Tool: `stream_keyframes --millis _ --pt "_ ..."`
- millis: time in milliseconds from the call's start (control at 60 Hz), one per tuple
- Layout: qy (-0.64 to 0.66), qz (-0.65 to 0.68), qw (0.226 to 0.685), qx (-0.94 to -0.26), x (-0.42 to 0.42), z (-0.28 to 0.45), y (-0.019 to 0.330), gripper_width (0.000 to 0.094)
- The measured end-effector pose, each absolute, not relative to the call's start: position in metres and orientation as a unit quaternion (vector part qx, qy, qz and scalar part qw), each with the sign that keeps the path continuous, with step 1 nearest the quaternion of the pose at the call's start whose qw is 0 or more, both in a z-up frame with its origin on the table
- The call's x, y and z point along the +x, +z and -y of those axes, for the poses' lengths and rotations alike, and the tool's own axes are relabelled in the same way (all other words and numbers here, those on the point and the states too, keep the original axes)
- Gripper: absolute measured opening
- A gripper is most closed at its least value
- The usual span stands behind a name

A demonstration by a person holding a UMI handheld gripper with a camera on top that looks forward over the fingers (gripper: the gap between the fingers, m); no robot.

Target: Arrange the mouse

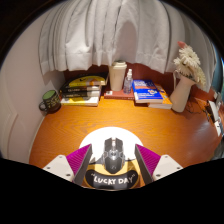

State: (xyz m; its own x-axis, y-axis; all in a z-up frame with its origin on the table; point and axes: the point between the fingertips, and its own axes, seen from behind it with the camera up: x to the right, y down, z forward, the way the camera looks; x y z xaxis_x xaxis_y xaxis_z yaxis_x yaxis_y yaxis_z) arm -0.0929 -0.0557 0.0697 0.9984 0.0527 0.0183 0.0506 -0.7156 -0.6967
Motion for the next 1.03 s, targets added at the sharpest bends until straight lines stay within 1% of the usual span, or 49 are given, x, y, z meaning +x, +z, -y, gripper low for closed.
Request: stream_keyframes --millis 217,267,367,483,650,1033 --pt "0.009 0.009 0.443 -0.897 -0.099 0.11 0.176 0.0854" --pt "0.007 0.005 0.458 -0.889 -0.1 0.123 0.192 0.0855" --pt "0.0 0.004 0.473 -0.881 -0.1 0.15 0.217 0.0856" --pt "0.004 0.003 0.479 -0.878 -0.107 0.175 0.227 0.0853" --pt "-0.002 0.008 0.476 -0.879 -0.112 0.199 0.224 0.0852" --pt "0.004 0.01 0.475 -0.88 -0.118 0.209 0.224 0.0854"
